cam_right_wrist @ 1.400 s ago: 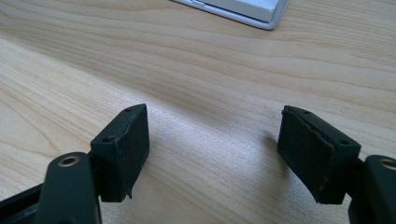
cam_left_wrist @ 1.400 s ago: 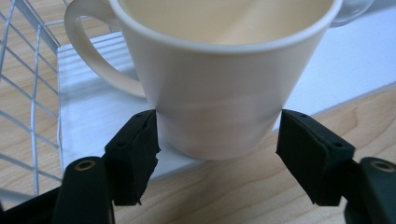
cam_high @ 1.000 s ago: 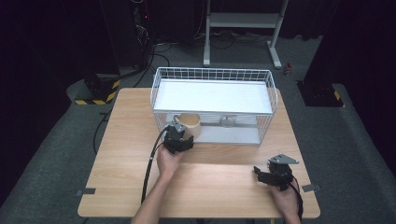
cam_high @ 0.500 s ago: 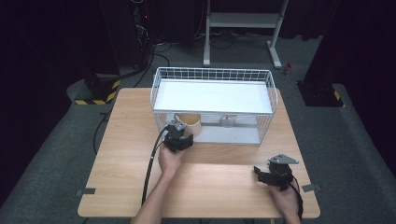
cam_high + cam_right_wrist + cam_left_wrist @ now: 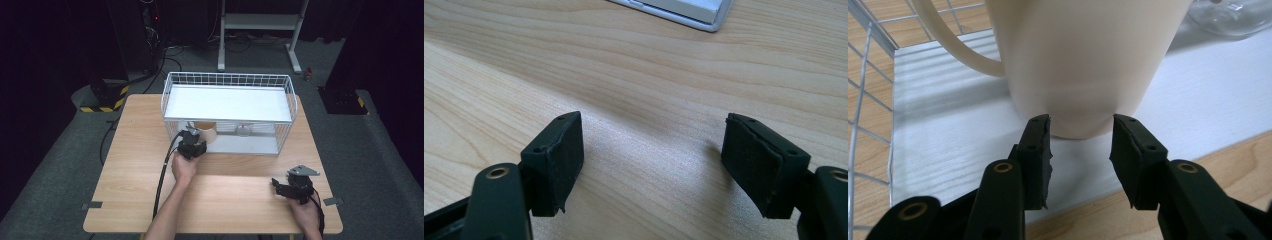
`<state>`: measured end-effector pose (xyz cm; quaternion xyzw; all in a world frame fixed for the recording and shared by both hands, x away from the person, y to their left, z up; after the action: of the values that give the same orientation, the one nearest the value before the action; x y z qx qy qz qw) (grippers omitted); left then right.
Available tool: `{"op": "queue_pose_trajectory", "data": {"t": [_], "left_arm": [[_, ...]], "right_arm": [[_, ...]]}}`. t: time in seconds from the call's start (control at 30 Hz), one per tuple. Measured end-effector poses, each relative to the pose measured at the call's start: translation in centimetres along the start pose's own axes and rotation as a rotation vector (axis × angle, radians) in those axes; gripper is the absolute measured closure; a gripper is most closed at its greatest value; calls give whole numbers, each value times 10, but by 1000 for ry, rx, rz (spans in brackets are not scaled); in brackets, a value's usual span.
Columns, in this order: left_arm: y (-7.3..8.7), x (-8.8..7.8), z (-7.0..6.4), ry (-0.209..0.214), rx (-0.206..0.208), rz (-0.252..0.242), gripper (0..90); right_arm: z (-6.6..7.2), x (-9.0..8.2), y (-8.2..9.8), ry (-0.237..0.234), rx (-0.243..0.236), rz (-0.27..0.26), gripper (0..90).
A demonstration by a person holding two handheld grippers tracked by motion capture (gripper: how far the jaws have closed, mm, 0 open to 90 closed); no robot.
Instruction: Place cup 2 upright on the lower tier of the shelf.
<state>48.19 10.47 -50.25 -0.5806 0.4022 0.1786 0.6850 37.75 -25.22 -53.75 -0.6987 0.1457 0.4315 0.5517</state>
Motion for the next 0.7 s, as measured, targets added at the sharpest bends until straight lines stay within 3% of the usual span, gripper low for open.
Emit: {"op": "queue_pose_trajectory", "data": {"t": [0.23,0.27,0.3,0.33,0.37,0.4,0.43,0.47,0.57,0.6,0.67,0.7], "left_arm": [[-9,3,-2,-1,-5,-5,648],[-9,5,-2,3,-26,-9,653],[-10,7,-1,12,-11,-3,658],[-9,7,0,-13,-15,0,662],[-8,9,-2,-17,-44,0,664],[-8,11,-1,-19,-44,3,665],[-8,12,-3,4,-52,6,664],[-7,13,-3,2,-43,6,661],[-7,11,-3,26,-23,-4,620],[-8,9,-2,11,-21,-14,595],[-8,6,-4,35,-31,-21,546],[-8,3,-4,34,-14,-32,526]], "right_arm": [[0,0,0,1,-1,0,248],[0,0,0,0,0,0,248],[0,0,0,0,0,0,248],[0,0,0,0,0,0,248],[0,0,0,0,0,0,249],[0,0,0,0,0,0,248],[0,0,0,0,0,0,248],[0,0,0,0,0,0,248],[0,0,0,0,0,0,248],[0,0,0,0,0,0,248],[0,0,0,0,0,0,248],[0,0,0,0,0,0,248]]}}
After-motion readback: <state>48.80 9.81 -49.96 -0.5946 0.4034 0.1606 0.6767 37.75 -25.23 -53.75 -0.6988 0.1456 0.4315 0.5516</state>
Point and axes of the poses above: each handheld gripper's, and its own axes: x roughly forward along the jaws, y roughly out of its underside, z roughly to its left, the point moved 2 cm from there along x, roughly forward along the jaws, and after that the axes turned 6 degrees about z, right-handed, at the moved point
